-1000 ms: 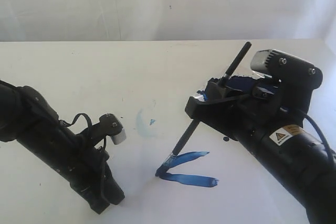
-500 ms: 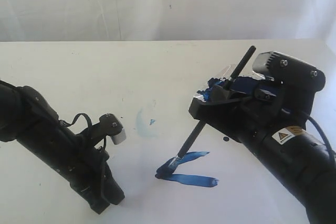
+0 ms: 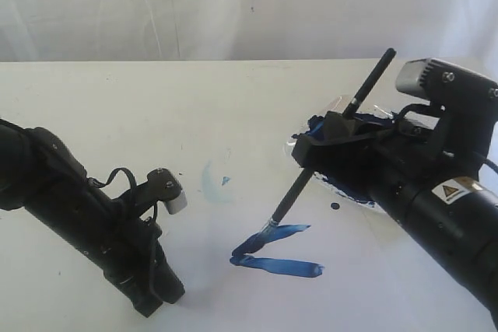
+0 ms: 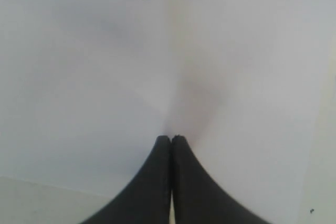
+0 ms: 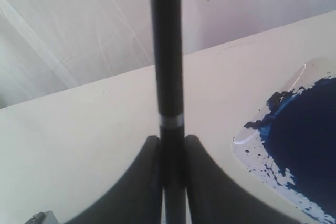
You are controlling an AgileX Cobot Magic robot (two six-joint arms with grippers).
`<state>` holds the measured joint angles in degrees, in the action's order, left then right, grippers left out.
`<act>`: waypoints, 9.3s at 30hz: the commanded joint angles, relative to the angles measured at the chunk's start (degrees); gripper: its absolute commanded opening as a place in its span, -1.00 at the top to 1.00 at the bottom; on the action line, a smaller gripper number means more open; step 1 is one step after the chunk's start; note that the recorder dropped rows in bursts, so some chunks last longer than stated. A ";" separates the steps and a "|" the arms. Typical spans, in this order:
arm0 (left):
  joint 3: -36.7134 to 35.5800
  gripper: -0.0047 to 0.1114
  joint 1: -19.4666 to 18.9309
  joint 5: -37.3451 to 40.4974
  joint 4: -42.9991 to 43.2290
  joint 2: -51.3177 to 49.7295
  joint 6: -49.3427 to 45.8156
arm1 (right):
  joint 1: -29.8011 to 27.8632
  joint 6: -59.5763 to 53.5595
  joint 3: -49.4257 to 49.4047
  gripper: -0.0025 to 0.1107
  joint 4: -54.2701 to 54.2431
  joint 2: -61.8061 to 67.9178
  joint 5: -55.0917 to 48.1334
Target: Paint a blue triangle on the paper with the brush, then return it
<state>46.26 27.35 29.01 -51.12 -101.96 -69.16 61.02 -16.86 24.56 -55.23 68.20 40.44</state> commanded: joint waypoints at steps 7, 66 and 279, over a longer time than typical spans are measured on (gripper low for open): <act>-0.49 0.92 -0.05 1.54 -0.34 -0.08 -0.05 | 0.05 -22.37 0.07 0.96 -8.51 -9.37 -0.04; -0.49 0.92 -0.05 1.65 -0.34 -0.08 -0.05 | -4.19 -10.41 0.07 0.96 5.77 1.39 0.96; -0.49 0.92 -0.05 2.54 -0.47 -0.08 -0.05 | -41.76 -29.81 33.98 0.96 15.42 2.78 -85.43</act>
<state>46.26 27.35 30.27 -51.12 -102.00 -69.16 19.63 -50.44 58.18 -44.87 71.15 -40.47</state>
